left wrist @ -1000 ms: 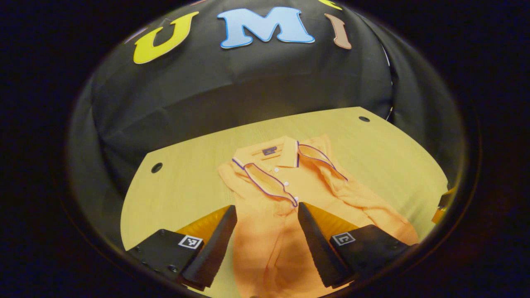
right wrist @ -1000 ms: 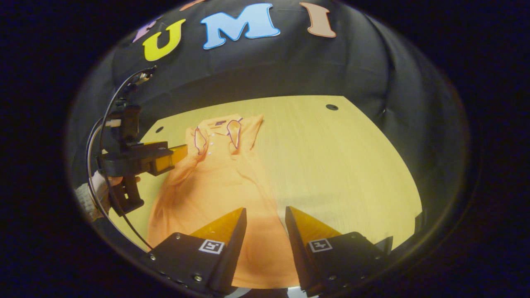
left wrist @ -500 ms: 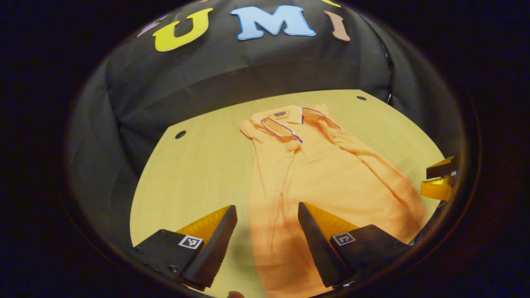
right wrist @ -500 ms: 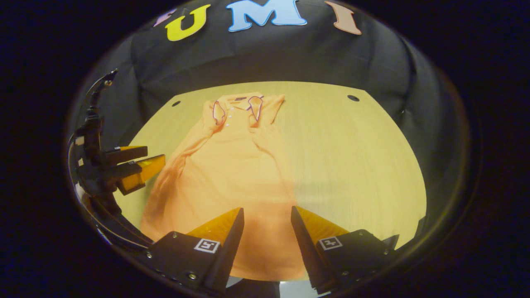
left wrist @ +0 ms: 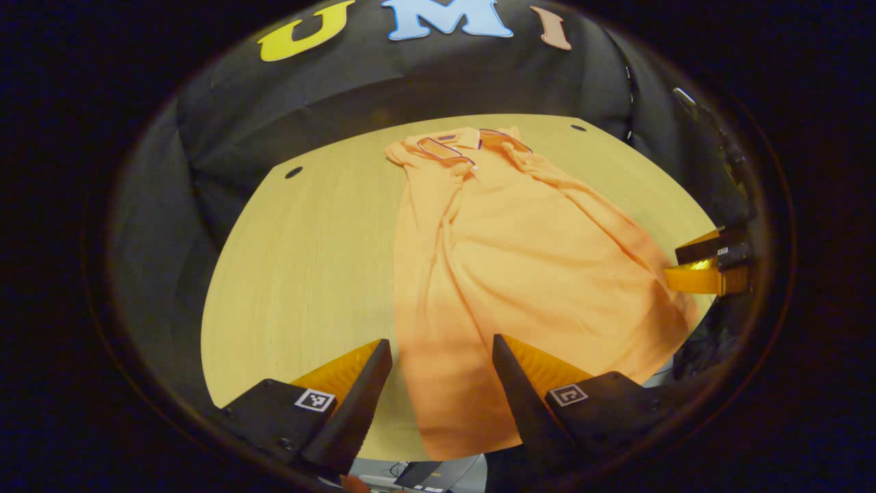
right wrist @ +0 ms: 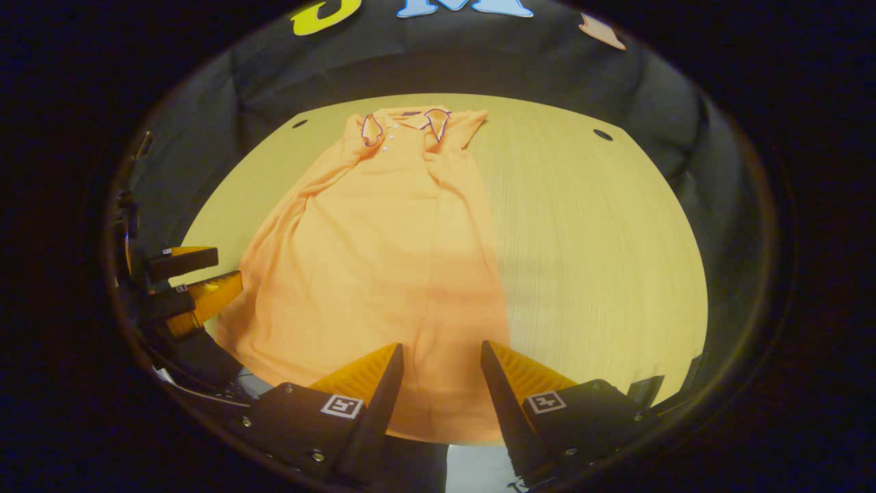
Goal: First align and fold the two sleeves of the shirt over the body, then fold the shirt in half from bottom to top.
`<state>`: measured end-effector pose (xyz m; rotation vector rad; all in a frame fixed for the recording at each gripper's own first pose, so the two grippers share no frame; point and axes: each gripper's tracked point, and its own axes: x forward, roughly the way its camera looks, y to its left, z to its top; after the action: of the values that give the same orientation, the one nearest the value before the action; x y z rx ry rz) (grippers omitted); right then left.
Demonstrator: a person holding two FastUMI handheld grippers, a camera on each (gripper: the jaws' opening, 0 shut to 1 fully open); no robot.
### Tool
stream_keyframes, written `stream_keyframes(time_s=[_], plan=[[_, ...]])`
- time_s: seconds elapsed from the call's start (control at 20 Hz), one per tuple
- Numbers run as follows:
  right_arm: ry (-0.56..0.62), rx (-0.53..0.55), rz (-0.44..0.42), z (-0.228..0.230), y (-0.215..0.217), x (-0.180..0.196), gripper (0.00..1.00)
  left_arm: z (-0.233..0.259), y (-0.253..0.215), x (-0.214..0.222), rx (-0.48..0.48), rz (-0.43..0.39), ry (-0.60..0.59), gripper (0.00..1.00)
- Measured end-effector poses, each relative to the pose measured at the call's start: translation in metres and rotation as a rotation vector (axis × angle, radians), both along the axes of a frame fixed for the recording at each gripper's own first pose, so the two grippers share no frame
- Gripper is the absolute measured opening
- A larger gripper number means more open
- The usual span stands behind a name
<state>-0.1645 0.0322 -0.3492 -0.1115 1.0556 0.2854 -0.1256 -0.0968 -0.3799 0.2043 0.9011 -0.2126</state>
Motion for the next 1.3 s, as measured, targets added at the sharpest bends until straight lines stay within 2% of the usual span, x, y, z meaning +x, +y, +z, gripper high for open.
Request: stream_keyframes(time_s=[0.25,0.3,0.35,0.4,0.45,0.5,0.6,0.65,0.7,0.75,0.8,0.85,0.9,0.95,1.0,1.1,1.2,1.3], plan=[[0.046,-0.031,0.0,-0.016,-0.003,-0.014,0.72,-0.03,0.008,-0.029,0.01,0.022,0.072,1.0],[0.057,-0.038,0.002,-0.02,-0.003,-0.018,0.72,-0.029,0.006,-0.028,-0.008,0.026,0.062,0.98],[0.067,-0.045,0.005,-0.024,-0.004,-0.02,0.72,-0.029,0.004,-0.028,-0.016,0.033,0.071,1.0],[0.079,-0.055,0.009,-0.03,-0.004,-0.024,0.72,-0.031,0.005,-0.03,-0.022,0.039,0.073,0.96],[0.109,-0.081,0.017,-0.036,-0.006,-0.031,0.72,-0.031,0.005,-0.029,-0.032,0.047,0.079,0.97],[0.064,-0.082,0.025,-0.034,-0.004,-0.023,0.72,-0.032,0.004,-0.03,-0.049,0.057,0.082,0.95],[0.067,-0.086,0.035,-0.035,-0.005,-0.026,0.65,-0.033,0.003,-0.031,-0.052,0.059,0.083,0.95],[0.087,-0.087,0.033,-0.037,-0.006,-0.029,0.73,-0.034,0.0,-0.033,-0.059,0.044,0.086,0.96],[0.076,-0.081,0.033,-0.034,-0.006,-0.026,0.72,-0.034,-0.003,-0.03,-0.052,0.028,0.079,0.92],[0.076,-0.081,0.034,-0.033,-0.006,-0.025,0.67,-0.033,-0.009,-0.031,-0.065,0.013,0.076,0.86],[0.066,-0.075,0.027,-0.034,-0.007,-0.022,0.63,-0.034,-0.014,-0.032,-0.069,-0.003,0.082,0.75],[0.057,-0.061,0.008,-0.035,-0.008,-0.02,0.41,-0.033,-0.018,-0.033,-0.081,-0.019,0.081,0.67],[0.052,-0.044,-0.016,-0.034,-0.009,-0.019,0.27,-0.034,-0.02,-0.032,-0.08,-0.024,0.084,0.5],[0.055,-0.033,-0.031,-0.036,-0.008,-0.019,0.07,-0.033,-0.022,-0.031,-0.085,-0.025,0.083,0.36],[0.061,-0.031,-0.035,-0.035,-0.008,-0.02,0.07,-0.034,-0.021,-0.03,-0.089,-0.02,0.087,0.16],[0.065,-0.048,-0.028,-0.033,-0.008,-0.021,0.07,-0.032,-0.021,-0.029,-0.1,-0.005,0.091,0.08],[0.049,-0.071,-0.014,-0.035,-0.006,-0.018,0.0,-0.032,-0.022,-0.029,-0.089,-0.012,0.088,0.06],[0.043,-0.079,-0.008,-0.034,-0.007,-0.018,0.0,-0.032,-0.023,-0.028,-0.086,-0.015,0.084,0.06]])
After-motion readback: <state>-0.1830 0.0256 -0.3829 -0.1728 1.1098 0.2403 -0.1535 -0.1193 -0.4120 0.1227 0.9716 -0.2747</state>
